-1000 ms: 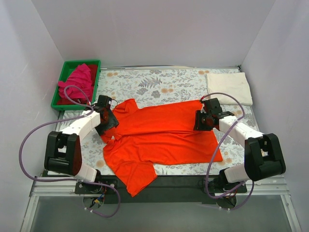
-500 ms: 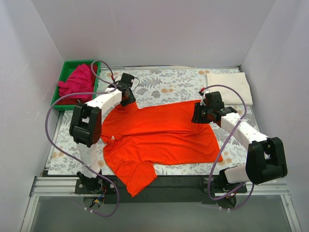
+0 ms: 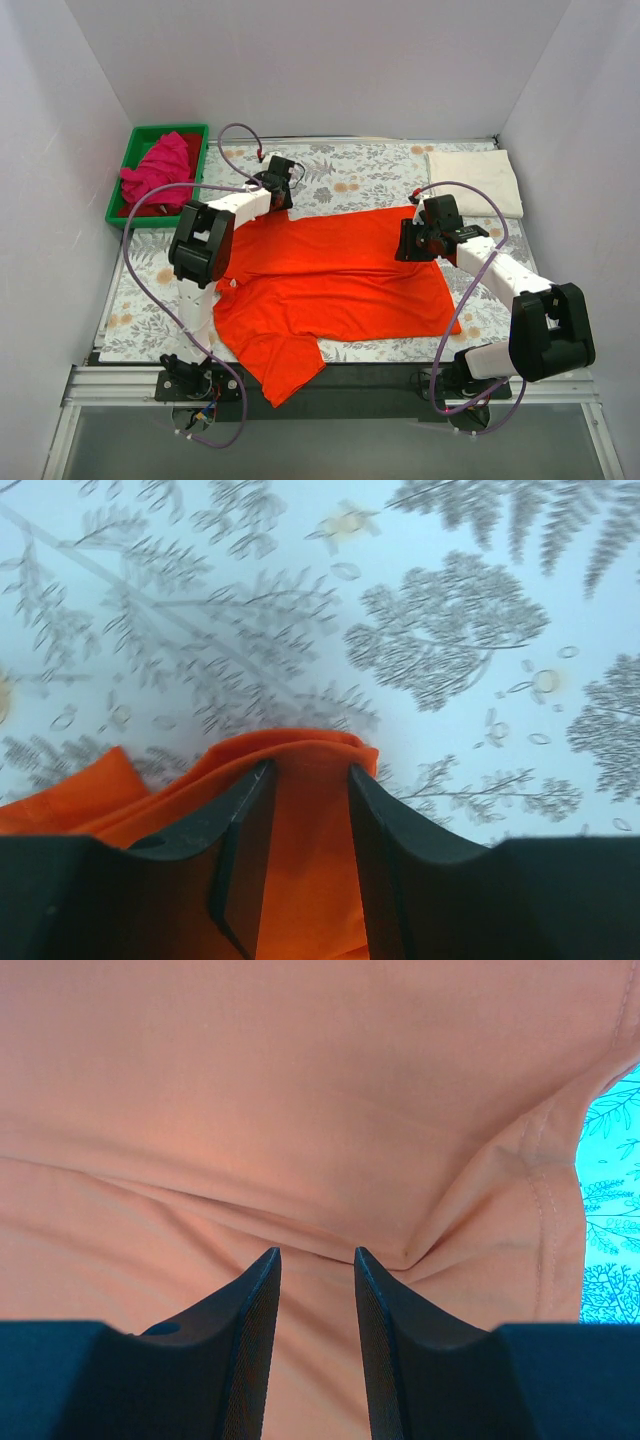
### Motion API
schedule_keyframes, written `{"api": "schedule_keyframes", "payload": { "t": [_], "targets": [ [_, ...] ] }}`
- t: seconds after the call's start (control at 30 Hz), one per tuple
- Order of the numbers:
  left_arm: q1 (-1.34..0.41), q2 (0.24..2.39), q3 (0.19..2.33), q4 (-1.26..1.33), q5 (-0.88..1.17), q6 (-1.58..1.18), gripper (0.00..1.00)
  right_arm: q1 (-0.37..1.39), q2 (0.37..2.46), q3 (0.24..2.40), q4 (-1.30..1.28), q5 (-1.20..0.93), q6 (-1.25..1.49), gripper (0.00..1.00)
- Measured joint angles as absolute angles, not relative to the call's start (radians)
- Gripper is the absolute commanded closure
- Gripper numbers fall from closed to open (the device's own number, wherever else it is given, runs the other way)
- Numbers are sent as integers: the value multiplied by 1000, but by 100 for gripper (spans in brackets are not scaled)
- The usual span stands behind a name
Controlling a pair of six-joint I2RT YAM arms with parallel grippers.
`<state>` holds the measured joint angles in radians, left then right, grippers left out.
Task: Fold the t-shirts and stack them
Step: Flatten the tshirt out
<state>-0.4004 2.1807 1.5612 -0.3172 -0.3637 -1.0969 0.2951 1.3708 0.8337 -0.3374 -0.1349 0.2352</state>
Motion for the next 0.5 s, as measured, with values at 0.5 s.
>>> {"api": "schedule_keyframes", "payload": {
  "t": [0.5],
  "targets": [
    [-444,2276,1625,-20,-85,-791,34,299,1457,883,-334,-147,229,63]
  ]
}}
